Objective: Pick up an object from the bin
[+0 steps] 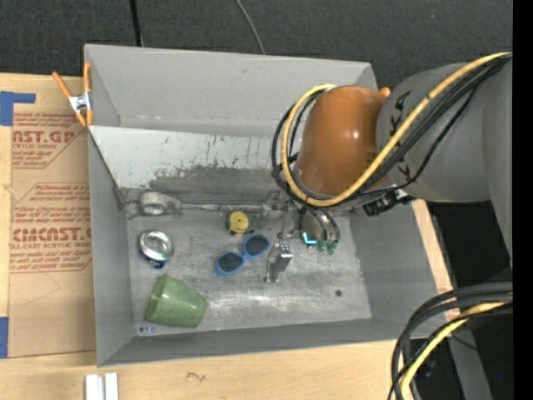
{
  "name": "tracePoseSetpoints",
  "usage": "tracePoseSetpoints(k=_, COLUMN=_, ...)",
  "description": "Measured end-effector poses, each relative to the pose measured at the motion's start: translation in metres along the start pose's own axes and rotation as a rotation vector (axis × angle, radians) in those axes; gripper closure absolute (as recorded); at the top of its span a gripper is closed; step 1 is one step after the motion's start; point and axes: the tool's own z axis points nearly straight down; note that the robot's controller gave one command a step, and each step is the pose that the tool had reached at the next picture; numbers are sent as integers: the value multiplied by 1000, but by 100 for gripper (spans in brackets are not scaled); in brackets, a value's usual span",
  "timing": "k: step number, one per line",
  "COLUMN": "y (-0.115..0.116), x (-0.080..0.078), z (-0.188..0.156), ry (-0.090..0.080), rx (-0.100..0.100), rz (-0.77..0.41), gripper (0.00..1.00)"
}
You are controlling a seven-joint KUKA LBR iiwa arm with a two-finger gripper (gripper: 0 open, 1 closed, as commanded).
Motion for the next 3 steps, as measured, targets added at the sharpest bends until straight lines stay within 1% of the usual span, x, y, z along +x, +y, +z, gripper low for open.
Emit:
tracePoseSetpoints(k=1, y=-3, x=-29, z=71, ry=-17, rx=0, rz=-122, gripper=0)
tracePoseSetpoints(k=2, y=-2, x=-29, z=72, ry=-20, rx=-2, rz=-122, gripper=100)
tracePoseSetpoints(k=3, y=-24, x=-32, z=-94, ry=-18, rx=2, rz=-220, gripper=100)
